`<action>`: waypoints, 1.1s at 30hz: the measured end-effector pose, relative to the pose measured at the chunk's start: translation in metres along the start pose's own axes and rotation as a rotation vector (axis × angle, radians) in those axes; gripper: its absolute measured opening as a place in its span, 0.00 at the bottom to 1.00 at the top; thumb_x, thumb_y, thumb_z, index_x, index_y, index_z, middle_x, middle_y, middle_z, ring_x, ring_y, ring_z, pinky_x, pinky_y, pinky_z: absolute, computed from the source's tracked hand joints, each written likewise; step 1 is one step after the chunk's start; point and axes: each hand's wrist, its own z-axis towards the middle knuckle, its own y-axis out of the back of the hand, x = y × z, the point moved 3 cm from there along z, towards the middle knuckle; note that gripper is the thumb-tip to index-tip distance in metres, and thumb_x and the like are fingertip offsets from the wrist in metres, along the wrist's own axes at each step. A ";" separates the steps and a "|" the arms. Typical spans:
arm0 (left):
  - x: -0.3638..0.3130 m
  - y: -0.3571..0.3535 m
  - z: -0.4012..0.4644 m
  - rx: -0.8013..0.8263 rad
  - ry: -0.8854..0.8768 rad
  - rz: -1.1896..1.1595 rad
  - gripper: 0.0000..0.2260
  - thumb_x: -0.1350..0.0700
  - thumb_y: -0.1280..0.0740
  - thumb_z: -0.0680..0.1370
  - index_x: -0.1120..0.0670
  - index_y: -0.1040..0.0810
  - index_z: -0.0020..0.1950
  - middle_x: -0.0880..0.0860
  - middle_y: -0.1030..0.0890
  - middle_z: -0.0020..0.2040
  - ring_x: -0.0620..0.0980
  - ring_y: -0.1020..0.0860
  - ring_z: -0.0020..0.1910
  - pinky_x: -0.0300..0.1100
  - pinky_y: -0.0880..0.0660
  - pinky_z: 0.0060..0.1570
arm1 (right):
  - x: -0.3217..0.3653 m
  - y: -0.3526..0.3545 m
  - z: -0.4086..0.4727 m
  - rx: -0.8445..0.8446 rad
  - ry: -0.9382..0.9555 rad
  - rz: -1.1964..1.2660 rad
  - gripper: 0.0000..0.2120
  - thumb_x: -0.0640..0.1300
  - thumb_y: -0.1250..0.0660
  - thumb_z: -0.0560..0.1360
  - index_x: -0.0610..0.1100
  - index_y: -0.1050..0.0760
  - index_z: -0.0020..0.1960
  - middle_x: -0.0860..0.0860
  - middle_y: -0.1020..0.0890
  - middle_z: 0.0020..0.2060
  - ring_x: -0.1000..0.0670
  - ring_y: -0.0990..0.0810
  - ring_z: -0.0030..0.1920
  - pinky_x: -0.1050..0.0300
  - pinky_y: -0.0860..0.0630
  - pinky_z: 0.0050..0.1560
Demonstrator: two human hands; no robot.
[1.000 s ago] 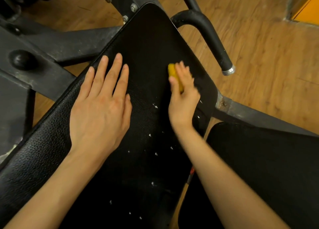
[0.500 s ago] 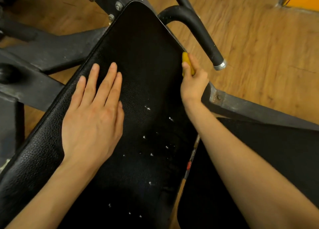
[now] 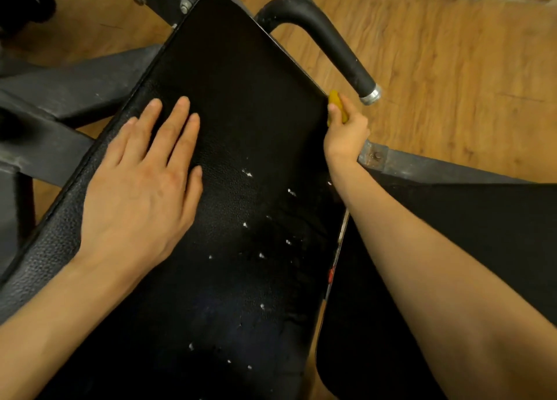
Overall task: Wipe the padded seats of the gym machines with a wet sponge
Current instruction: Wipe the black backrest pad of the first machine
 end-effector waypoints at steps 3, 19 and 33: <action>-0.003 -0.003 0.001 0.011 0.001 0.031 0.27 0.50 0.51 0.82 0.60 0.45 0.79 0.57 0.45 0.80 0.58 0.48 0.79 0.53 0.50 0.77 | 0.012 -0.016 -0.002 -0.083 -0.078 0.047 0.16 0.43 0.39 0.81 0.45 0.26 0.68 0.48 0.21 0.62 0.49 0.27 0.65 0.53 0.33 0.69; -0.005 -0.008 0.002 -0.001 -0.006 -0.004 0.27 0.50 0.51 0.81 0.59 0.46 0.80 0.55 0.46 0.81 0.57 0.50 0.80 0.50 0.55 0.77 | -0.030 0.014 -0.074 -0.067 0.075 -0.083 0.18 0.42 0.39 0.81 0.45 0.30 0.70 0.50 0.29 0.71 0.52 0.37 0.74 0.56 0.45 0.76; -0.002 -0.010 -0.002 -0.073 -0.051 0.025 0.27 0.48 0.52 0.82 0.59 0.45 0.79 0.56 0.45 0.80 0.57 0.49 0.79 0.47 0.57 0.76 | -0.035 0.026 -0.095 0.011 0.079 -0.123 0.19 0.44 0.42 0.82 0.47 0.33 0.73 0.51 0.33 0.74 0.52 0.42 0.76 0.53 0.47 0.77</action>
